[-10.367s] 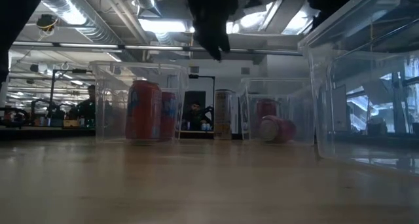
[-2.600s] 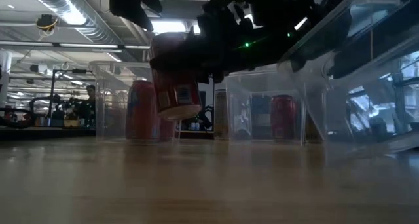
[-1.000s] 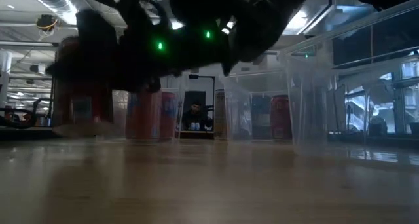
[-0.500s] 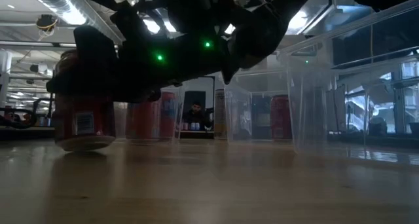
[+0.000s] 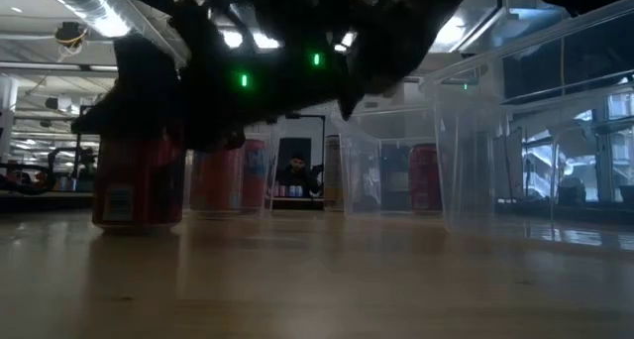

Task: Sort soda cans
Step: Remove the top red-white soda can from the top right transparent bin, then put the red-white soda can into the top right transparent bin

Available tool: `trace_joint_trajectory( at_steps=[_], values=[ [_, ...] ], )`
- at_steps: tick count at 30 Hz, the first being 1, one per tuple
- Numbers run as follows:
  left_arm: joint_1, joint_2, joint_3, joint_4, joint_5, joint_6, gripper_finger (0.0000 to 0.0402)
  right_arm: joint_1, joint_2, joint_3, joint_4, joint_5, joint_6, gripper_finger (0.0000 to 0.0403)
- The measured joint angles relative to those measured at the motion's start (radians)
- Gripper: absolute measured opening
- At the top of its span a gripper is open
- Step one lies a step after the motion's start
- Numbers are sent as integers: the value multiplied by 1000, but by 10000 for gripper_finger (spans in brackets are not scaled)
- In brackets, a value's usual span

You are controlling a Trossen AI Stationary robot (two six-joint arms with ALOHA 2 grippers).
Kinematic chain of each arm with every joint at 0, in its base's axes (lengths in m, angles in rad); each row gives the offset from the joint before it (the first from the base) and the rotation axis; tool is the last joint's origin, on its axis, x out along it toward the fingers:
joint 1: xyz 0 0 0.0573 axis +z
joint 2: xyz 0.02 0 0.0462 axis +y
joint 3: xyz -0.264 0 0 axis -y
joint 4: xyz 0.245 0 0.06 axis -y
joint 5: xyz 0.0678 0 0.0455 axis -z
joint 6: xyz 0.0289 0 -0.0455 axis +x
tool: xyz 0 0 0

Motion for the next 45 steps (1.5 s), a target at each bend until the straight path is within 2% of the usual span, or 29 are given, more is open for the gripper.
trace_joint_trajectory(
  at_steps=[3,10,14,18,23,27,36,45],
  values=[
    [0,0,0,-3,0,0,363,1,-60,1,-51,1,-1,355],
    [0,0,0,-4,0,0,363,-6,-203,8,-316,-2,2,355],
    [0,0,0,-14,0,-2,363,-15,-208,116,-551,-41,68,355],
    [-1,-1,0,-50,0,-30,363,-19,-178,219,-673,-62,86,355],
    [0,-1,0,-101,0,-68,363,-19,-175,245,-680,-87,122,355],
    [0,-2,0,-136,0,-87,363,-19,-160,236,-673,-51,133,355],
    [-1,-4,0,-216,21,-133,363,-18,-109,233,-660,-62,153,356],
    [-1,-4,0,-218,23,-135,363,-19,-94,235,-666,-54,140,356]
  ],
)
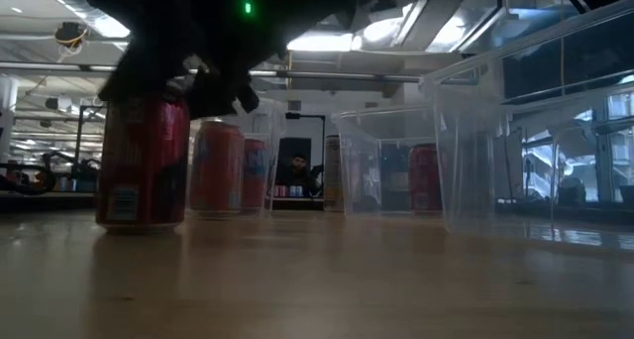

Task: Sort soda cans
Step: Put the red-white soda can into the top right transparent bin

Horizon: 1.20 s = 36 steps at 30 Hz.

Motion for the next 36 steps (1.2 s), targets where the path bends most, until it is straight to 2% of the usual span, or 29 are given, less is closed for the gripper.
trace_joint_trajectory(
  at_steps=[9,19,23,31,36],
  values=[
    [0,1,0,5,0,0,363,6,19,-3,12,1,13,353],
    [0,1,0,7,0,1,363,6,5,-3,-5,10,-7,294],
    [0,1,0,7,0,1,363,7,-7,-3,-19,10,-11,293],
    [0,1,0,8,0,1,363,7,-154,-2,-139,20,-46,293],
    [0,1,0,9,0,3,363,8,-270,-2,-314,105,-83,293]
  ],
)
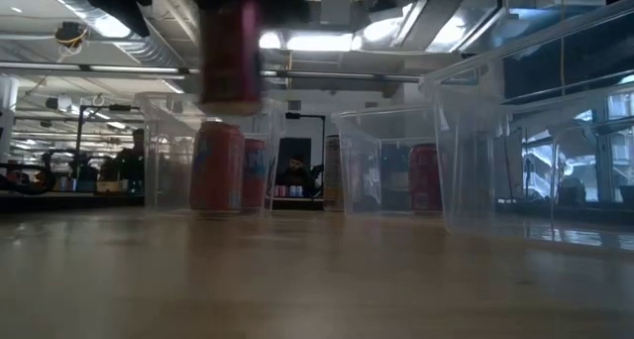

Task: Sort soda cans
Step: Put the red-white soda can into the top right transparent bin

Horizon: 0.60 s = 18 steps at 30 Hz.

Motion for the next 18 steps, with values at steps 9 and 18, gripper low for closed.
trace_joint_trajectory(
  at_steps=[9,18],
  values=[
    [0,0,0,6,0,1,363,-3,-182,-26,-271,221,1,293],
    [0,2,0,53,-26,22,363,-125,-429,-320,-327,323,95,293]
  ],
)
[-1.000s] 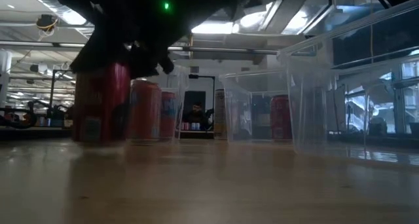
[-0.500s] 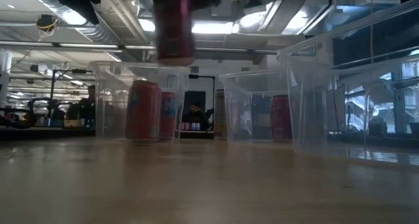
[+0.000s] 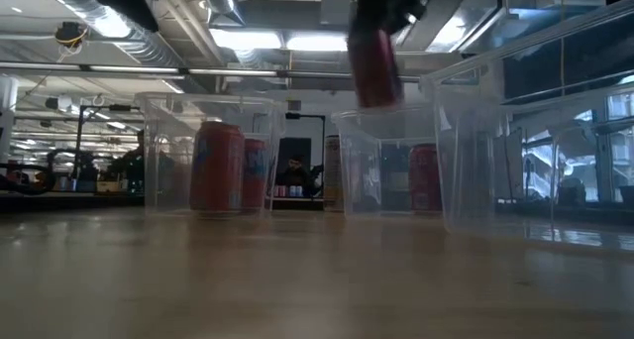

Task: Sort soda cans
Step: Put the red-white soda can into the top right transparent bin

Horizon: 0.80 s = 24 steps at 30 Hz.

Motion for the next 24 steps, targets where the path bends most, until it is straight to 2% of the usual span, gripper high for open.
trace_joint_trajectory(
  at_steps=[4,10,16,24],
  values=[
    [0,5,-11,104,-11,65,363,-107,-108,-169,72,-12,15,293],
    [14,6,-96,314,-14,190,363,-252,-194,-404,247,-144,26,293],
    [32,6,-192,468,-14,208,363,-302,-204,-542,373,-226,38,293],
    [38,7,-296,659,-18,207,363,-336,-204,-670,521,-279,90,293]
  ],
)
